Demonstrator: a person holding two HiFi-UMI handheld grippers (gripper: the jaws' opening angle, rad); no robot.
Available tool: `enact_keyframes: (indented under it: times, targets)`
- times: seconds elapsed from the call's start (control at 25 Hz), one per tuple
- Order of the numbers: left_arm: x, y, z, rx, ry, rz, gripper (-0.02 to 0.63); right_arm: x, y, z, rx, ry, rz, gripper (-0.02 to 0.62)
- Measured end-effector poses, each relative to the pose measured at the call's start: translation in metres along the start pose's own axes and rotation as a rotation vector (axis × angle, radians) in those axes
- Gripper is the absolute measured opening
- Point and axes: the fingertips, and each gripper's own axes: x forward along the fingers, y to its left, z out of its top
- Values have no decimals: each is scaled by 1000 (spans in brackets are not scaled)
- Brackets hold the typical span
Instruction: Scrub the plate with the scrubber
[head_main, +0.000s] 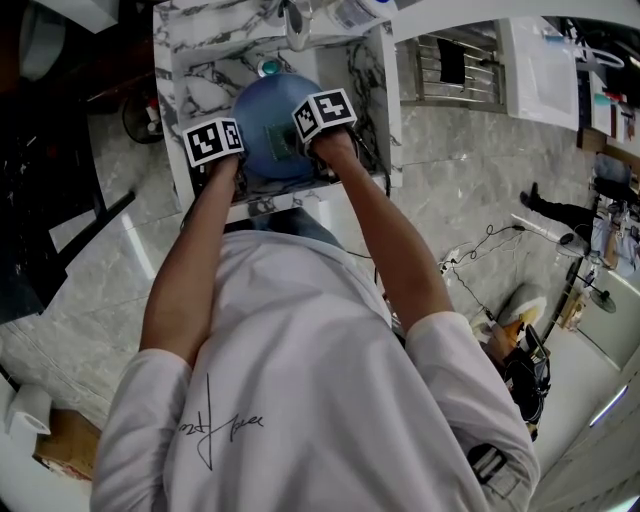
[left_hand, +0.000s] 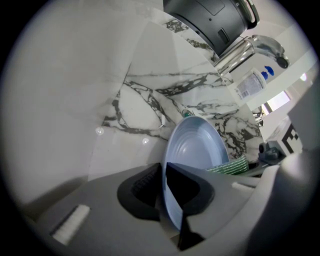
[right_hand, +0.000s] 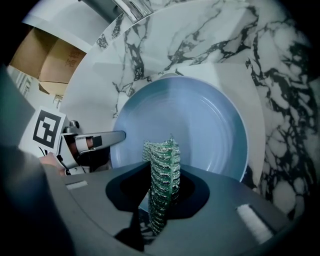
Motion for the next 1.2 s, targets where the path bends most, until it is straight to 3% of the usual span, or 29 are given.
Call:
enact_keyframes:
  times: [0.64, 1.2]
  targets:
    - [0, 1, 2, 4, -2, -4, 83, -17, -33, -6, -11, 5, -62, 69]
    - [-3, -1, 1, 11, 0, 9, 83, -34, -62, -5, -80, 23, -187, 69]
